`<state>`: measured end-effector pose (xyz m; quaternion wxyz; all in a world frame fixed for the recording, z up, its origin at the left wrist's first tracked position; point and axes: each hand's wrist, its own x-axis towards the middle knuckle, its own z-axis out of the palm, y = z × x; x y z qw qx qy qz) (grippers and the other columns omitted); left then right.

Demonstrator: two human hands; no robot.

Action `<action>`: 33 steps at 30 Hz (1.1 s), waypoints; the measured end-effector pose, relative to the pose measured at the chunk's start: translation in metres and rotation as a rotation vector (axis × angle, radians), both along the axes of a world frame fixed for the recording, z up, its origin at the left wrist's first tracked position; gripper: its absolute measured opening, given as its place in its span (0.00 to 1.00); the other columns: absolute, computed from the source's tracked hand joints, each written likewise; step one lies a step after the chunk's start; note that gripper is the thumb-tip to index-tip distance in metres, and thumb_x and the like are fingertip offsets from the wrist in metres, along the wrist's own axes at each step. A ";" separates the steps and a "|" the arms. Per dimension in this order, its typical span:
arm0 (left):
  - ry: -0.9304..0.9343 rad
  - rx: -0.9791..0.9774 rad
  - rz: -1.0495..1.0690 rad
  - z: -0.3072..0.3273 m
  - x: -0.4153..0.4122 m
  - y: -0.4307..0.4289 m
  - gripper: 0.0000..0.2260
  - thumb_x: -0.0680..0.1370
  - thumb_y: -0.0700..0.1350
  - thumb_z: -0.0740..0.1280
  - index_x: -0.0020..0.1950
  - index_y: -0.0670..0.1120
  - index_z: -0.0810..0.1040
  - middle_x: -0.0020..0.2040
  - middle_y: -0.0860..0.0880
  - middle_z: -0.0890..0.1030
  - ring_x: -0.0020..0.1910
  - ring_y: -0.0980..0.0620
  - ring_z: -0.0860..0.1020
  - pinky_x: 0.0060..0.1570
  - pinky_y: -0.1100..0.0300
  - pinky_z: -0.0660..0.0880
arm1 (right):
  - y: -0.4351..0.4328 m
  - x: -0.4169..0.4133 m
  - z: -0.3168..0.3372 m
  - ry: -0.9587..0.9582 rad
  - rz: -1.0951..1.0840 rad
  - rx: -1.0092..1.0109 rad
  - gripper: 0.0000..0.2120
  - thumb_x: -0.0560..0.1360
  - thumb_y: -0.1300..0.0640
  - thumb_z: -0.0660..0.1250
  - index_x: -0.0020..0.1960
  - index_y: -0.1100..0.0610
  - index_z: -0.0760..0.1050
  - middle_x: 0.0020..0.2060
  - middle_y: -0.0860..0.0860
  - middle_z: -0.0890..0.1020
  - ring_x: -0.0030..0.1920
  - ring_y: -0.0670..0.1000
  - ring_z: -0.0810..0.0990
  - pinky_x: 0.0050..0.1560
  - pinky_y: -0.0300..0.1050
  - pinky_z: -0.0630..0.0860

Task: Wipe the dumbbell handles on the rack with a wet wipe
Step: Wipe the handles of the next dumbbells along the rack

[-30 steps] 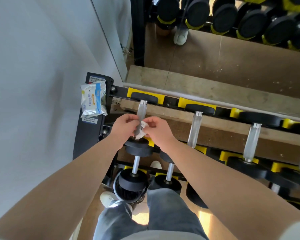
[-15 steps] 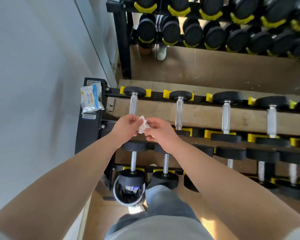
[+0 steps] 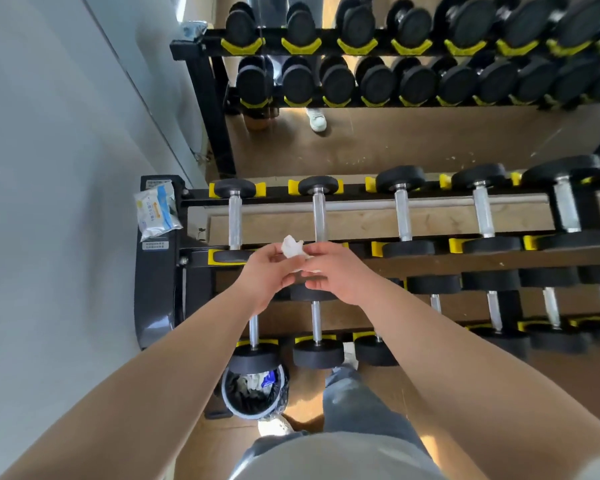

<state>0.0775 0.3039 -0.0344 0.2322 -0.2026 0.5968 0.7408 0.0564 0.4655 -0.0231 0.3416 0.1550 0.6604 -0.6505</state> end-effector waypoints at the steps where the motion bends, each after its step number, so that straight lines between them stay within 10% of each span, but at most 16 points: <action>1: -0.003 0.021 0.006 0.000 -0.005 0.006 0.13 0.78 0.39 0.73 0.62 0.41 0.79 0.52 0.44 0.82 0.42 0.55 0.82 0.39 0.64 0.77 | 0.008 -0.004 0.000 -0.033 -0.046 -0.065 0.15 0.78 0.63 0.72 0.64 0.56 0.79 0.56 0.57 0.83 0.55 0.55 0.83 0.55 0.51 0.82; 10: -0.068 -0.065 0.021 -0.010 -0.060 0.084 0.10 0.77 0.37 0.74 0.58 0.43 0.81 0.49 0.43 0.80 0.35 0.51 0.71 0.36 0.59 0.68 | 0.095 -0.068 0.002 0.010 0.070 -0.070 0.10 0.80 0.58 0.70 0.61 0.57 0.80 0.53 0.54 0.84 0.54 0.52 0.84 0.52 0.47 0.84; 33: -0.184 -0.011 0.101 -0.017 -0.100 0.095 0.07 0.82 0.47 0.69 0.58 0.45 0.81 0.47 0.48 0.84 0.44 0.52 0.80 0.44 0.59 0.77 | 0.102 -0.121 -0.012 -0.081 0.177 -0.088 0.14 0.78 0.62 0.73 0.63 0.56 0.79 0.56 0.56 0.85 0.53 0.53 0.84 0.51 0.47 0.83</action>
